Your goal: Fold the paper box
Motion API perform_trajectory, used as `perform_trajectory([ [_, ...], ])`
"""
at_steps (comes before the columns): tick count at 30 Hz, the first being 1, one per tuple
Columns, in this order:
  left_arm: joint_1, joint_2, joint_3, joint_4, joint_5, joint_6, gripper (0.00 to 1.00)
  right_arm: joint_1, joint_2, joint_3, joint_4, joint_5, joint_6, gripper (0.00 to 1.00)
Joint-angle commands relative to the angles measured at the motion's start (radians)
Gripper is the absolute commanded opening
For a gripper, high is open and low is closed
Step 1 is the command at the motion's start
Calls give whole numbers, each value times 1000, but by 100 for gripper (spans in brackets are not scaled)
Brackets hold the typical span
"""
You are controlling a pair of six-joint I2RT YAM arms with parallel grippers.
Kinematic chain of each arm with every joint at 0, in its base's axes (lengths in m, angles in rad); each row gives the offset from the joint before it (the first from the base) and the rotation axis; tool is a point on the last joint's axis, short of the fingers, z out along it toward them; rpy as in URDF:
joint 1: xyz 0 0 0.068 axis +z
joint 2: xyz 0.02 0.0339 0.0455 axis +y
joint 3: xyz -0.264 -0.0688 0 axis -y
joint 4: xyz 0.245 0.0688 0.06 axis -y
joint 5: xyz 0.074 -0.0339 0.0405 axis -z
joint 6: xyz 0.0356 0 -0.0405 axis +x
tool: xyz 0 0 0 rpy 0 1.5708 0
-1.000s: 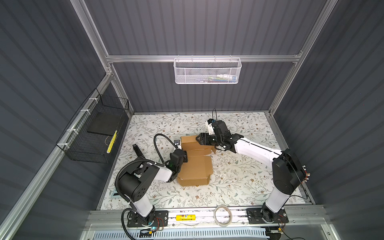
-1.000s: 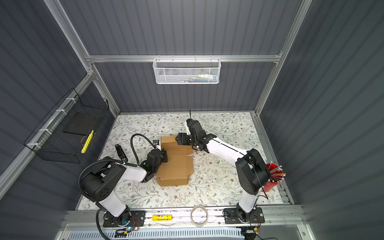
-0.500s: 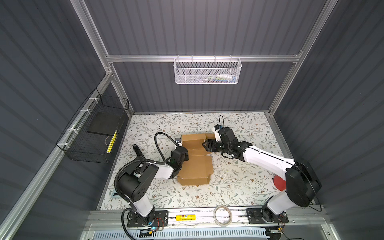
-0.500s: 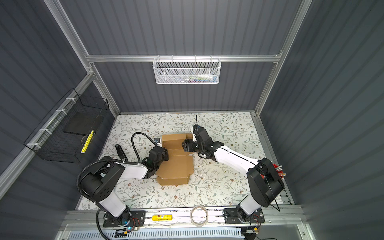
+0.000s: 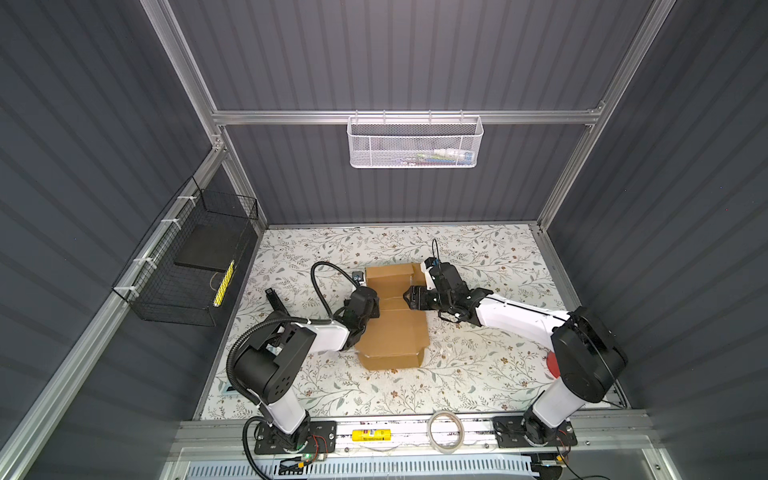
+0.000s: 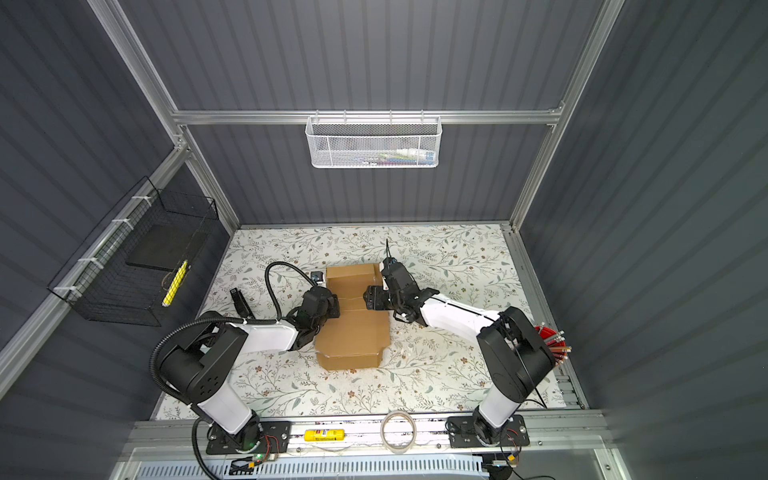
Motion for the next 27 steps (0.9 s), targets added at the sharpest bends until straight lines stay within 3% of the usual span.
perform_trajectory([
  [1,-1,-14,14,-87,15,5,0,6,15,-29,44,52,-23,75],
  [27,1,-23,20,-100,43,-1,0,-22,118,-75,144,91,23,76],
])
